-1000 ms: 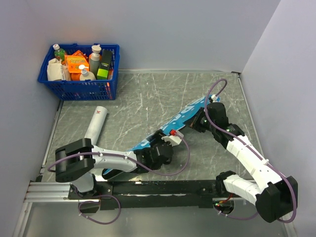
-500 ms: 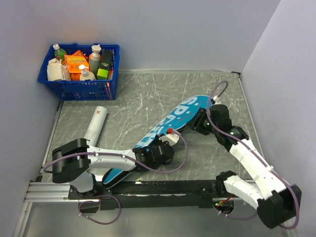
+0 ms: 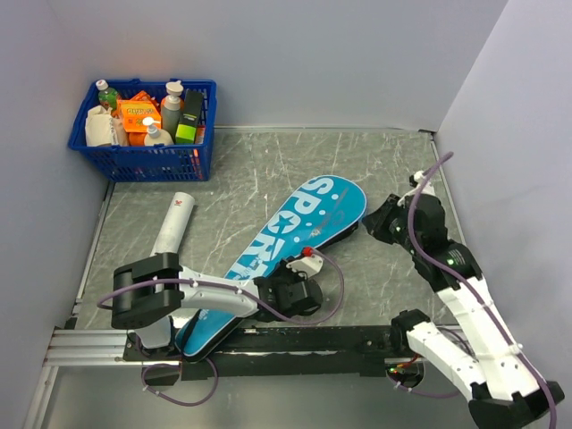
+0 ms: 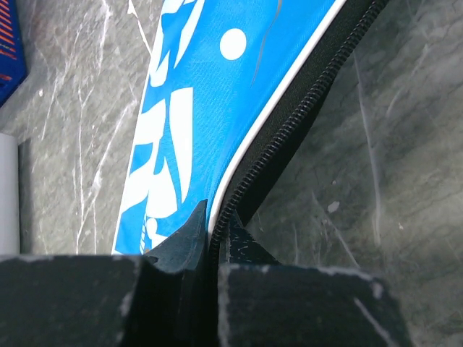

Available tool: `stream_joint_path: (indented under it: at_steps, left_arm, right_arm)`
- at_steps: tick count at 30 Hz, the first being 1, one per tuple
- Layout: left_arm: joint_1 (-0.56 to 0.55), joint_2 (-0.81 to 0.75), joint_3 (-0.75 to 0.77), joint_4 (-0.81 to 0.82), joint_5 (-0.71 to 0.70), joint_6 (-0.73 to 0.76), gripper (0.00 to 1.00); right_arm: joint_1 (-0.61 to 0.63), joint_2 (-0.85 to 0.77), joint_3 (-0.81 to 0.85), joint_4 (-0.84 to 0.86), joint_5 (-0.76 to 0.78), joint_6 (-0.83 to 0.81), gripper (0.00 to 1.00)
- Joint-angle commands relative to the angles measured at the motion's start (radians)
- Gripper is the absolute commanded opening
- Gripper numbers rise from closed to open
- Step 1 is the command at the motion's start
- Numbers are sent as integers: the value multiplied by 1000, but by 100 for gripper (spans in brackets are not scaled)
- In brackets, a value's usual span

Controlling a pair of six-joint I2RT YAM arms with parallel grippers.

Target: Pack up the badminton gear

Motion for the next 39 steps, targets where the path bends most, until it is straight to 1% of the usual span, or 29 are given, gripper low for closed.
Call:
stream_joint_path:
  at_steps: [1, 3, 6, 9, 13, 16, 19, 20, 22, 23, 25, 33, 39]
  left_arm:
    - [-22, 8, 21, -23, -65, -67, 1]
    - [-29, 9, 15, -34, -66, -77, 1]
    - [-33, 6, 8, -42, -62, -93, 1]
    - [-38, 5, -3, -39, -55, -103, 1]
    - [-41, 20, -9, -43, -58, -117, 1]
    - [-47, 31, -2, -59, -65, -126, 1]
    - [-50, 34, 1, -59, -63, -123, 1]
    - [-52, 35, 3, -59, -60, -122, 1]
    - [-53, 32, 4, -60, -62, -122, 1]
    - [-53, 31, 4, -62, -60, -120, 1]
    - [-53, 25, 6, -69, -62, -119, 1]
    - [-55, -26, 0, -77, -68, -107, 1]
    - [-55, -46, -2, -98, -77, -110, 1]
  right_arm:
    - [-17, 82, -42, 40, 2, 13, 21]
    - [-34, 124, -71, 69, -9, 21, 22]
    - [-63, 200, -96, 115, -53, 15, 30]
    - [-85, 265, -121, 165, -64, 13, 31]
    - [-97, 328, -150, 241, -122, 15, 31]
    - [-100, 377, -167, 289, -135, 17, 26]
    - [-103, 420, -182, 339, -162, 21, 16]
    - [-102, 428, -188, 349, -171, 23, 10]
    - [-102, 454, -191, 361, -167, 24, 7]
    - [-105, 463, -191, 361, -167, 24, 4]
    - [-105, 477, -194, 364, -164, 23, 1]
    - [-111, 513, -202, 379, -152, 20, 0]
    - [-111, 486, -228, 380, -164, 23, 0]
